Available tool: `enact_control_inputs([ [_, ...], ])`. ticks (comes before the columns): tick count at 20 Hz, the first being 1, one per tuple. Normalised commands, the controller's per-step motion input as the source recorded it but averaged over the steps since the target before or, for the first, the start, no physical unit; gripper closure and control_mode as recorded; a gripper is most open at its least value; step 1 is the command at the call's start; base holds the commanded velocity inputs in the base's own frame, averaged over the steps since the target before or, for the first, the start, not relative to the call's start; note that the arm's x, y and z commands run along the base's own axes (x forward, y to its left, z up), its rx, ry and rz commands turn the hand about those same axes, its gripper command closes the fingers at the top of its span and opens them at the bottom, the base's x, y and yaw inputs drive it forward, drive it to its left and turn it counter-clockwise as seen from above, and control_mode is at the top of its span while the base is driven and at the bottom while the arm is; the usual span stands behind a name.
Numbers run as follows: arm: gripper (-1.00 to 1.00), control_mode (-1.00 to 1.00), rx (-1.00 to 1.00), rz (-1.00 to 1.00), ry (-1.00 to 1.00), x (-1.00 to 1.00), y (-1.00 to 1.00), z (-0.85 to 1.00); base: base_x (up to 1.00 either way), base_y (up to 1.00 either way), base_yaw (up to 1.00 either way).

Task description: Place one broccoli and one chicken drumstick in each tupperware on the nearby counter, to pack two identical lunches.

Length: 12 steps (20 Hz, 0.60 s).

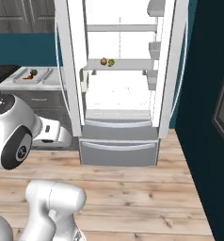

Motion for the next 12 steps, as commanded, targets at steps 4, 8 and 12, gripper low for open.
enact_control_inputs([
  [4, -1.0, 1.0, 0.0, 0.0, 0.0, 0.0, 0.0, 0.0, 0.41, -0.36, 0.0],
  [8, -1.0, 1.0, 0.0, 0.0, 0.0, 0.0, 0.0, 0.0, 0.28, -0.07, -0.02],
  [12, -1.0, 1.0, 0.0, 0.0, 0.0, 0.0, 0.0, 0.0, 0.26, -0.22, 0.0],
])
